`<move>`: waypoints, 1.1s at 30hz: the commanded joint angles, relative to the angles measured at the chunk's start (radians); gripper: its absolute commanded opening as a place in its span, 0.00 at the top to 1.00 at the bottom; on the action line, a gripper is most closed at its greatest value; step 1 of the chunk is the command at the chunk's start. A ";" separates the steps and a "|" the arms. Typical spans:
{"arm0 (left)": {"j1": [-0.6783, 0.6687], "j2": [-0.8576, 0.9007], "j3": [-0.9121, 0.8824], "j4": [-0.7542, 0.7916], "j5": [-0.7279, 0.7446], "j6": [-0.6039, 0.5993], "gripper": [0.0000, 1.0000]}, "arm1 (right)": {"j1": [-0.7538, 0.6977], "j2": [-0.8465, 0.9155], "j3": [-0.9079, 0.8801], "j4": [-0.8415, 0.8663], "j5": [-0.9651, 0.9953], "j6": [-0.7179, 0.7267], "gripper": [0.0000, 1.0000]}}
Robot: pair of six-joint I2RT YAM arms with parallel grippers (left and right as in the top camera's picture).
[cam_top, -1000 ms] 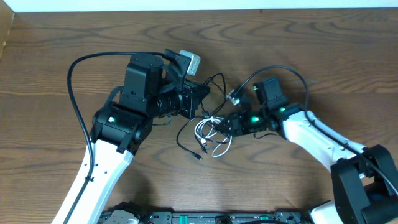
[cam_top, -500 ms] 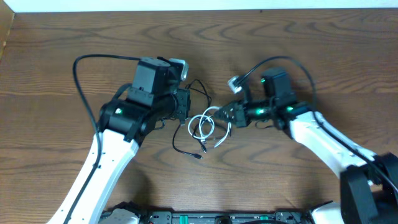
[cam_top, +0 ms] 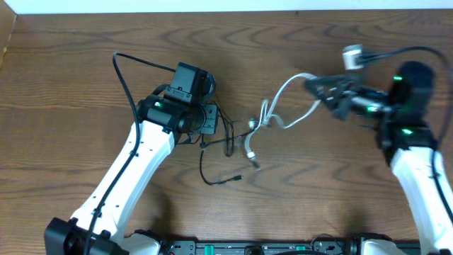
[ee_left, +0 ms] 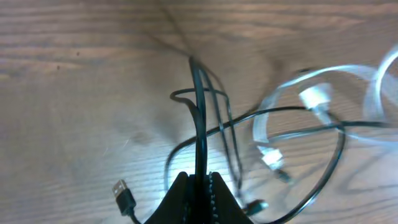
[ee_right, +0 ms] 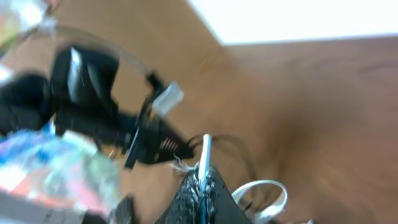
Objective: Untangle cables
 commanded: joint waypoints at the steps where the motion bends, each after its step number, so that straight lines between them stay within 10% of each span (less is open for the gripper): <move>1: 0.002 -0.001 0.006 -0.021 -0.088 -0.002 0.93 | -0.106 -0.049 0.002 0.003 0.027 0.100 0.99; 12: 0.062 -0.001 0.006 -0.041 -0.200 -0.143 0.93 | -0.406 -0.064 0.002 -0.220 0.112 0.117 0.99; 21: 0.087 -0.001 0.006 0.065 -0.001 -0.158 0.92 | -0.440 -0.063 0.002 -0.585 0.403 -0.063 0.99; 26: 0.087 -0.001 0.006 0.078 0.022 -0.158 0.19 | -0.440 -0.063 0.002 -0.734 0.564 -0.150 0.99; 33: 0.084 -0.001 0.006 0.080 0.249 -0.150 0.09 | -0.390 -0.063 0.002 -0.767 0.400 -0.269 0.99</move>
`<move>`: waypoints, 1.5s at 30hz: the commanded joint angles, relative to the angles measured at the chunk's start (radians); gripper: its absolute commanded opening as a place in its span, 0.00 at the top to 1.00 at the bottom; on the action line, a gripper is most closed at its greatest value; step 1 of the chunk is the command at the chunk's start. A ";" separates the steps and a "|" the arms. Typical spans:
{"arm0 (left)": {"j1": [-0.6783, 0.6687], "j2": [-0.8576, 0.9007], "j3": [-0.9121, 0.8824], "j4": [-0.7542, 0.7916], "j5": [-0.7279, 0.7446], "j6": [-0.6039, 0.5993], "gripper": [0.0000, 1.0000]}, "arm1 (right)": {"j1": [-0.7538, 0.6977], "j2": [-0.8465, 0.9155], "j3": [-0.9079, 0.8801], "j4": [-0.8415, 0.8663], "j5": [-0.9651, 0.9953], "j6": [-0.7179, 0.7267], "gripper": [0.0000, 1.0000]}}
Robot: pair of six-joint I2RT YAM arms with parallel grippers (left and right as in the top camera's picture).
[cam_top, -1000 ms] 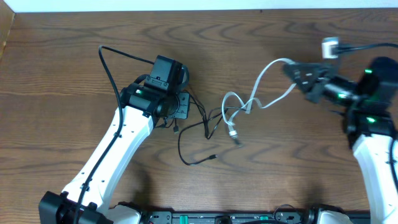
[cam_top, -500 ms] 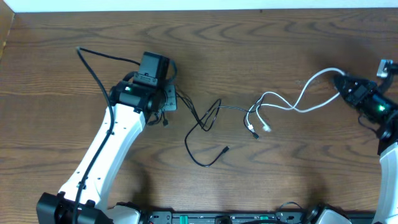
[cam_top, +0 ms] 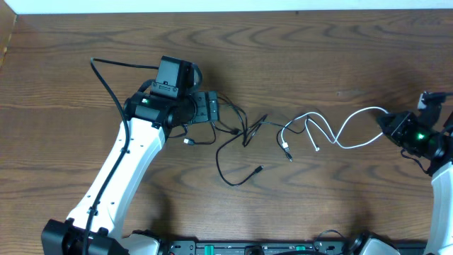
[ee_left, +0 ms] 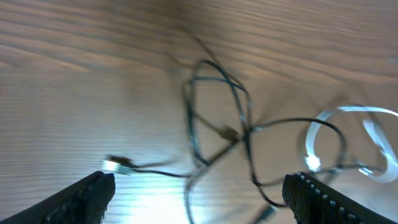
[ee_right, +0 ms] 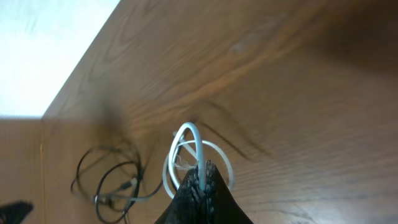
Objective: Untangle cables
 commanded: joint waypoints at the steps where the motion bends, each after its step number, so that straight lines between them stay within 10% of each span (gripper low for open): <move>1: -0.004 -0.001 0.006 0.000 0.216 0.021 0.09 | 0.050 -0.006 0.002 -0.002 -0.107 -0.091 0.99; 11: -0.122 0.028 0.006 0.004 0.342 -0.026 0.16 | 0.303 -0.006 0.002 0.000 -0.180 -0.094 0.99; 27: -0.330 0.259 0.005 0.235 0.345 -0.425 0.25 | 0.402 -0.006 0.002 0.019 -0.150 -0.093 0.99; 38: -0.354 0.351 0.005 0.433 0.098 -0.627 0.28 | 0.402 -0.006 0.002 0.011 -0.150 -0.093 0.99; 45: -0.316 0.351 0.005 0.477 0.009 -0.517 0.81 | 0.401 -0.006 0.002 -0.038 -0.004 -0.093 0.99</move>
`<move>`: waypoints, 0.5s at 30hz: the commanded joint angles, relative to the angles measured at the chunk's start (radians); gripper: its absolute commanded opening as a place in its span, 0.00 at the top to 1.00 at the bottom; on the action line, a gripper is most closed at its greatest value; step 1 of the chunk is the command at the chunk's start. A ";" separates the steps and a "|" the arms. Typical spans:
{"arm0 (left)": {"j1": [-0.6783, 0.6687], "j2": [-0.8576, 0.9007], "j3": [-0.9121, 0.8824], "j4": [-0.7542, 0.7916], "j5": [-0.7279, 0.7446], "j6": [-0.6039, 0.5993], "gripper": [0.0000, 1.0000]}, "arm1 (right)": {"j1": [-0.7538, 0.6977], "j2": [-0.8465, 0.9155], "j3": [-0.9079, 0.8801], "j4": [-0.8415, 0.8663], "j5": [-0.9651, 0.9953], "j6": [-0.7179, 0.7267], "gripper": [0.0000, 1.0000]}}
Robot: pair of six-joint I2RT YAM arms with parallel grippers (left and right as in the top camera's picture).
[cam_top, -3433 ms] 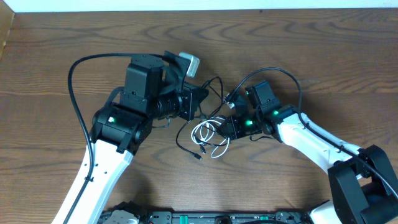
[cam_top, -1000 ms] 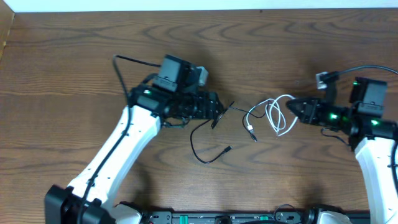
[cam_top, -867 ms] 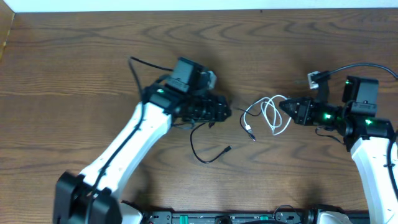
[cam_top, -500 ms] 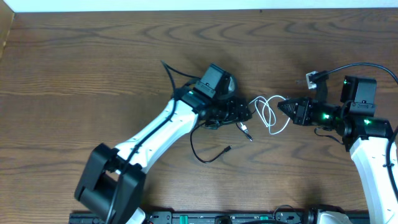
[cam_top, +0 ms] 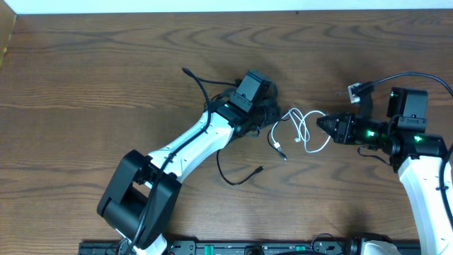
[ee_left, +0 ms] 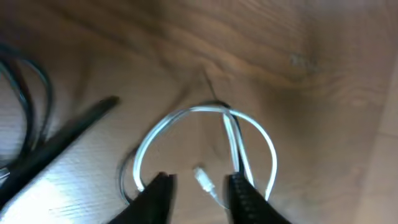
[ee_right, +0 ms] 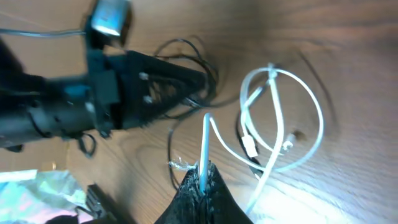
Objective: Untangle cables
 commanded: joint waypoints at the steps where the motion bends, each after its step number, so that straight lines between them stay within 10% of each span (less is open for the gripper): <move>1: 0.038 0.004 0.005 -0.050 -0.070 0.097 0.89 | 0.002 -0.006 0.002 -0.033 0.171 -0.011 0.99; 9: 0.198 0.003 0.005 -0.390 -0.130 0.256 0.93 | -0.070 -0.006 0.002 -0.179 0.961 0.272 0.99; 15: 0.365 -0.022 0.005 -0.512 -0.221 0.357 0.93 | -0.235 -0.006 0.002 -0.176 1.084 0.330 0.99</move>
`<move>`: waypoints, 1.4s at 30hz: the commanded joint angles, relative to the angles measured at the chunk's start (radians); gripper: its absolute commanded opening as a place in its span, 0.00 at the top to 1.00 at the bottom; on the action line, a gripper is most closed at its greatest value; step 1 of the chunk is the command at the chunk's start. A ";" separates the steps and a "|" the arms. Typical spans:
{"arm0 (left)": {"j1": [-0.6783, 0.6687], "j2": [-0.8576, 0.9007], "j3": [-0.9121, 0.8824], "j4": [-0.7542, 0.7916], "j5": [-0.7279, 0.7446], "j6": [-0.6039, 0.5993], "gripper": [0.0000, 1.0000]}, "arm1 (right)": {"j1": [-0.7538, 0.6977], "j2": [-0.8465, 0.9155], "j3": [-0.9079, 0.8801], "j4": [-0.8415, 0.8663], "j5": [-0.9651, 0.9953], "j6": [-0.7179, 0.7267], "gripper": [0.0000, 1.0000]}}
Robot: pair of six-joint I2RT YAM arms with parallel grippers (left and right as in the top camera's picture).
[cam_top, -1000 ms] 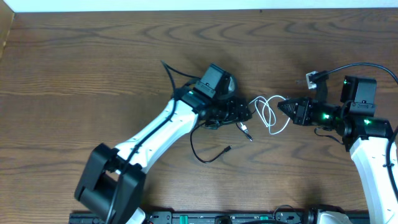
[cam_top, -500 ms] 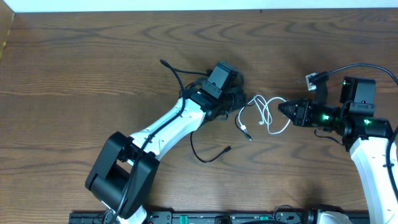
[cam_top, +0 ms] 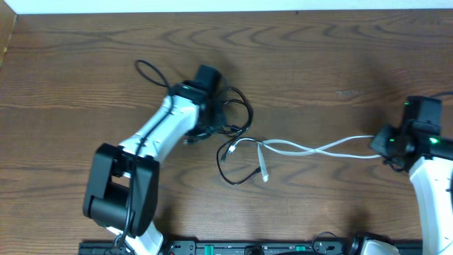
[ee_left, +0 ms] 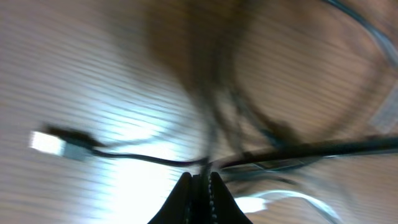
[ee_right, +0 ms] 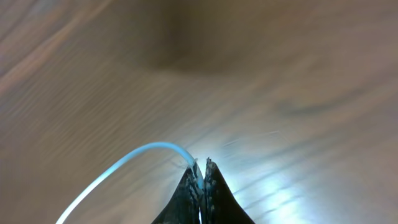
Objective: Untangle cables
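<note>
A black cable (cam_top: 237,106) loops in the middle-left of the table, and one strand runs down to a plug (cam_top: 260,169). My left gripper (cam_top: 211,128) is shut on a black strand (ee_left: 273,151) beside a blurred USB plug (ee_left: 51,142). A white cable (cam_top: 318,147) lies stretched out, from its ends (cam_top: 263,170) by the black loops rightwards. My right gripper (cam_top: 383,144) is shut on that cable's right part (ee_right: 124,163), low over the wood near the right edge. White and black strands still cross around the centre.
The wooden table (cam_top: 318,64) spans the whole overhead view, with a white strip along its far edge. The left arm's own black lead (cam_top: 145,67) curls behind its wrist. Both wrist views are motion-blurred.
My left gripper was open over the white loops at the centre; now it is further left, shut on the black cable. My right gripper has moved to the right edge, and the white cable is drawn out straight.
First the left gripper was shut on black cable and the right held white cable up at the right. Then the left was open and the right far right, cables spread. Then both met at the centre with the white cable looped. Now the cables are pulled apart again.
</note>
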 commanded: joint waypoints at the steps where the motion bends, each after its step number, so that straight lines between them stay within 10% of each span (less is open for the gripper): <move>1: 0.094 -0.032 0.005 -0.020 -0.082 0.100 0.92 | -0.105 -0.006 0.002 0.012 0.175 0.080 0.99; 15: 0.356 -0.251 0.005 -0.015 0.024 0.103 0.92 | -0.513 -0.006 0.002 0.109 -0.245 0.049 0.99; 22: 0.268 -0.264 0.005 0.019 0.246 0.152 0.93 | -0.417 -0.006 0.002 0.230 -0.714 -0.183 0.99; 42: -0.116 -0.264 0.005 -0.030 0.240 0.319 0.93 | -0.134 -0.006 0.180 0.300 -0.570 -0.335 0.99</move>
